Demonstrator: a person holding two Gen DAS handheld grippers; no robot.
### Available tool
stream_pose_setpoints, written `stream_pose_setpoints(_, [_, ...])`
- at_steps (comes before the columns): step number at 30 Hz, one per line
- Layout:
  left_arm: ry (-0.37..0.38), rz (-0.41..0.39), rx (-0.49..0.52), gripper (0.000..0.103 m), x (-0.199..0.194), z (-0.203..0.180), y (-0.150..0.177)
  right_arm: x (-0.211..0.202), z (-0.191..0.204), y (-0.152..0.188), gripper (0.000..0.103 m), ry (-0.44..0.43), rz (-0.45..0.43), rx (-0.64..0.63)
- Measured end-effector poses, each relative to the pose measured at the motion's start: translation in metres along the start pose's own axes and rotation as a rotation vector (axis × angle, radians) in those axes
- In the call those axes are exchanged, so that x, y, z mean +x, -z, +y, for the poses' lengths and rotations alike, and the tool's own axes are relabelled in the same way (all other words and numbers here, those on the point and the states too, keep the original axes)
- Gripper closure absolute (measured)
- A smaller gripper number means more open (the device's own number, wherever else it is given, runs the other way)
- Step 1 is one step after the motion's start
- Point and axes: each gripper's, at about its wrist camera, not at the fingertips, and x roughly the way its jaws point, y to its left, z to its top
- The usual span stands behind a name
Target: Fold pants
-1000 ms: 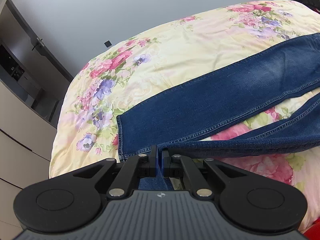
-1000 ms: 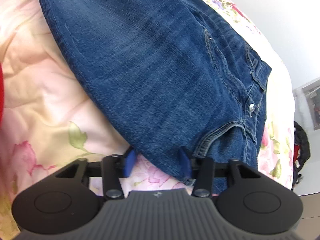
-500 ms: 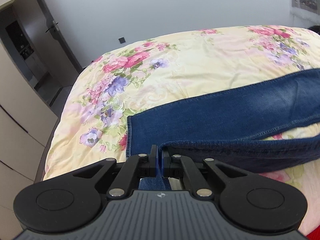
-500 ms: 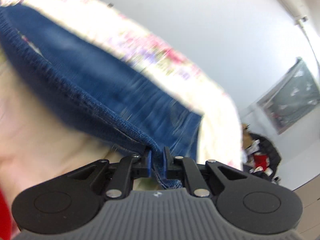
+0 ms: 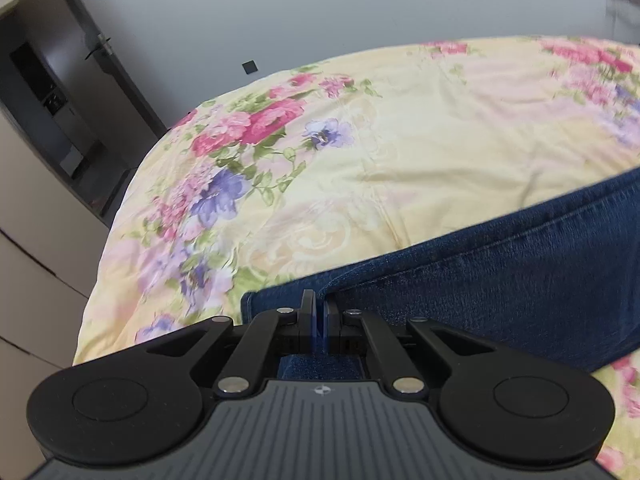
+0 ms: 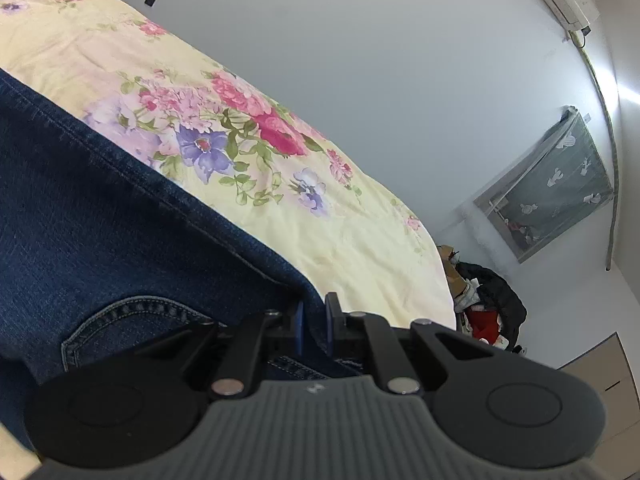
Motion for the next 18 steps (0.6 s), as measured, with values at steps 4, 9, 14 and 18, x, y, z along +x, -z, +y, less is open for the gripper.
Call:
stream_pose_setpoints(4, [-0.012,0.060,0.052,0.101,0.050,-0.020,-0.014,0.065,0.028,-0.010,0.100,-0.017,0.067,-0.030])
stream_pose_setpoints(9, [-0.018,0.133,0.123,0.101,0.098,-0.035,-0.015,0.121,0.056,-0.004,0.099,-0.054,0.142,-0.070])
stream_pose_setpoints(14, [-0.020,0.147,0.153,0.092,0.116,-0.041,-0.010,0.139,0.071,-0.001,0.095,-0.050,0.155,-0.071])
stream_pose_setpoints(18, [-0.004,0.109,0.131,0.038,0.108,-0.029,-0.011,0.124,0.063,0.000,0.087,-0.026,0.147,-0.033])
